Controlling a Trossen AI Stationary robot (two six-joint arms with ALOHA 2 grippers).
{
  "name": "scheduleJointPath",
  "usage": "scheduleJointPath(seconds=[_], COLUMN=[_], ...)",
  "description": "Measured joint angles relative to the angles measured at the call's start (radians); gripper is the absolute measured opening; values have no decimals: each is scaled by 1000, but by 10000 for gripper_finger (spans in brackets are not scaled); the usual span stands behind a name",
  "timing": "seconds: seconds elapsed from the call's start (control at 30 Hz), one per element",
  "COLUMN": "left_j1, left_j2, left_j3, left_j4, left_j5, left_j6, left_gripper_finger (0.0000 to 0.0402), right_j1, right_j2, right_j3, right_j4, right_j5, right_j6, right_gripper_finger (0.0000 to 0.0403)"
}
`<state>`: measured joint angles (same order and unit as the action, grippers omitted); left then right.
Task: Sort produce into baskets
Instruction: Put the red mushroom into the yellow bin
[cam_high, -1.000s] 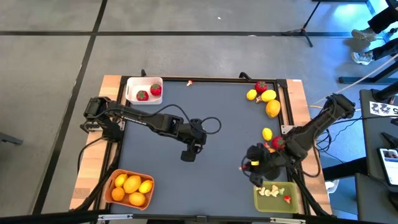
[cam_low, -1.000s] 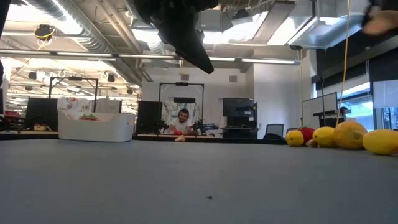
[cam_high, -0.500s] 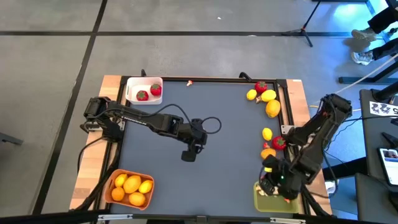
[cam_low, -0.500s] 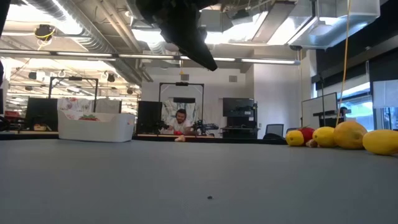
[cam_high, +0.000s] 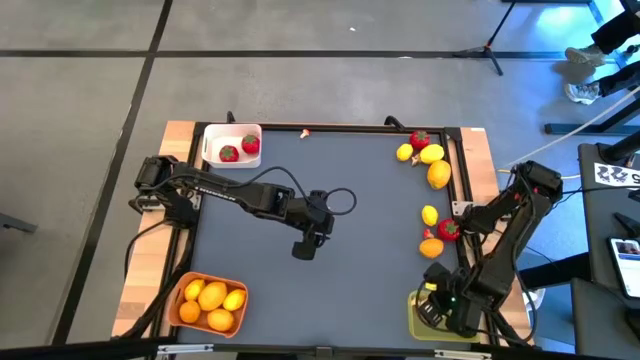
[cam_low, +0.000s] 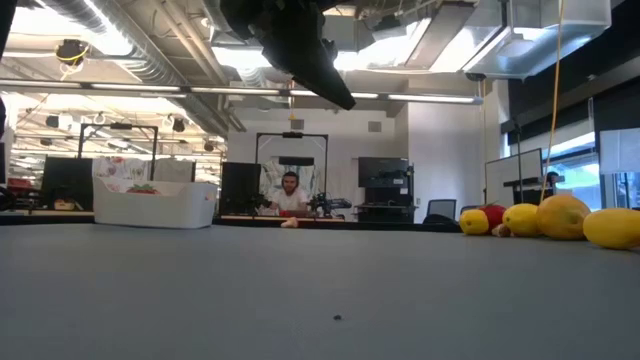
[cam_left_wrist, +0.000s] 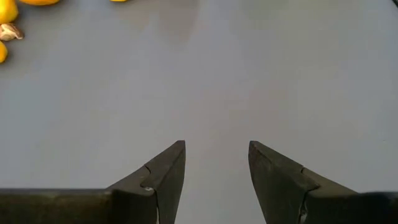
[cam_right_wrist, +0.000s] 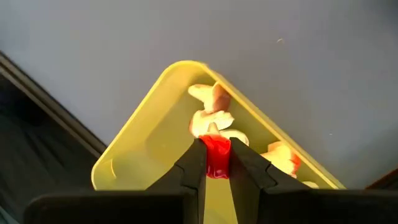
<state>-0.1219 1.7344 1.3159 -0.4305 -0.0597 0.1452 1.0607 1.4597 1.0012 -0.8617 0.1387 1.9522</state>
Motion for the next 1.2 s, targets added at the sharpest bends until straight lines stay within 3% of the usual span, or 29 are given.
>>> scheduleJointPath(seconds=[0.37, 0.77, 0.93, 1.2], left_j1=[0, 7, 21, 100], left_j2=[0, 0, -7, -88], left_j3=[0, 0, 0, 0], left_j4=[0, -3, -15, -97], left_j5=[0, -2, -35, -139], left_j6=[12, 11, 11, 1], left_gripper_finger=[172, 172, 172, 172], right_j1=[0, 0, 0, -1], right_j2=[5, 5, -3, -49], right_j3=[0, 0, 0, 0], right_j4=[-19, -90, -86, -70], right_j5=[-19, -93, -12, 311], right_j6=[66, 110, 61, -116], right_gripper_finger=[57, 190, 203, 204])
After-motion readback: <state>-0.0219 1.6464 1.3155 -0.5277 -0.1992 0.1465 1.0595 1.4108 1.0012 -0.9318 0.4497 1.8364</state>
